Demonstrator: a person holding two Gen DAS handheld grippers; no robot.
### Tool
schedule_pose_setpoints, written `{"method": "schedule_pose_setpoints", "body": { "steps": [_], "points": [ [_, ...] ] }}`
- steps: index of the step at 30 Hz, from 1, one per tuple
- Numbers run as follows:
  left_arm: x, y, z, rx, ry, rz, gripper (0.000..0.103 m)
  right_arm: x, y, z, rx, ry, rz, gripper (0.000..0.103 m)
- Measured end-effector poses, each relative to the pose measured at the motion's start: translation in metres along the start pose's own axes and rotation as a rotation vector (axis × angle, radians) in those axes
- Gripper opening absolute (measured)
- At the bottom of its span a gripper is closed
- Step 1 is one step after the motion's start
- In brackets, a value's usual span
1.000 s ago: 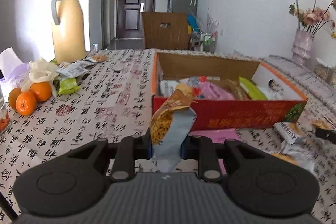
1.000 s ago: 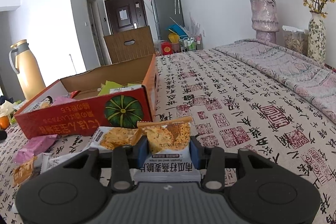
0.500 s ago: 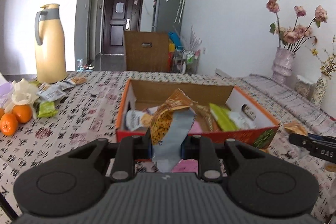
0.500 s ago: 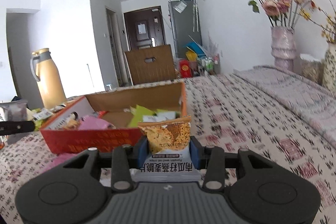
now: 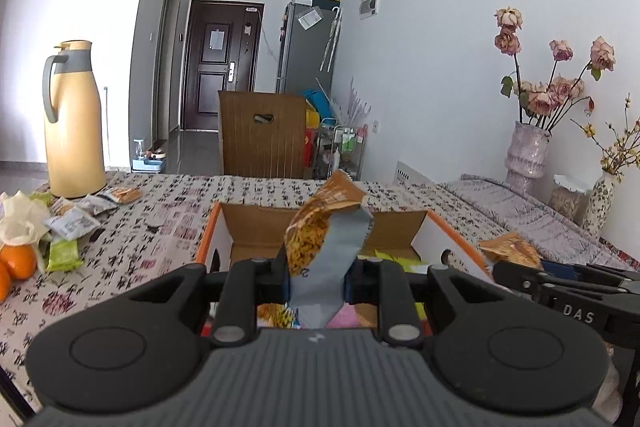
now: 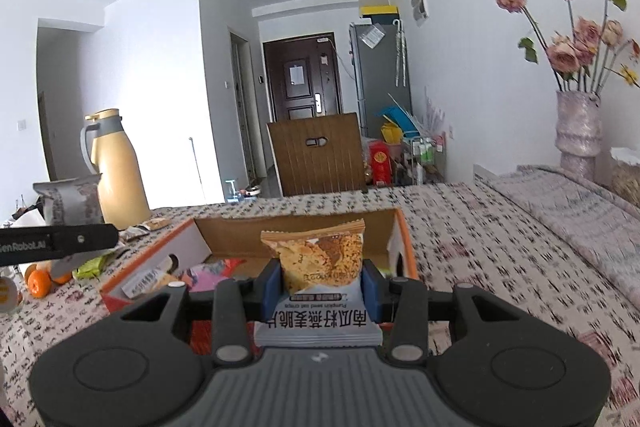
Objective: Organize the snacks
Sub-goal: 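Carry both cracker packets into the box and open both tools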
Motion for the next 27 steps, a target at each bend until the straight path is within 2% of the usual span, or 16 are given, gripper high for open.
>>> {"method": "schedule_pose_setpoints", "body": {
  "steps": [16,22,27],
  "points": [
    [0.064,0.028,-0.011,-0.033,0.040,0.005,0.023,0.068,0.037,-0.022,-0.044,0.021,0.007,0.040],
    [0.084,0.022,-0.028,-0.056,0.096,-0.014,0.023,0.093,0.029,-0.025,-0.039,0.026,-0.015,0.040],
    [0.097,0.011,-0.036,-0.061,0.100,-0.053,0.023,0.103,0.019,-0.022,-0.026,0.046,-0.047,0.040]
  ]
}}
Point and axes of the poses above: each gripper's, at about its wrist camera, not at the fingertips, and x roughly the way its jaws point, z to its right, y to its top, the point moved 5 cm from there along x, roughly the way its jaws point, and after that the axes turned 4 degrees about -x, right-handed, at the moved point
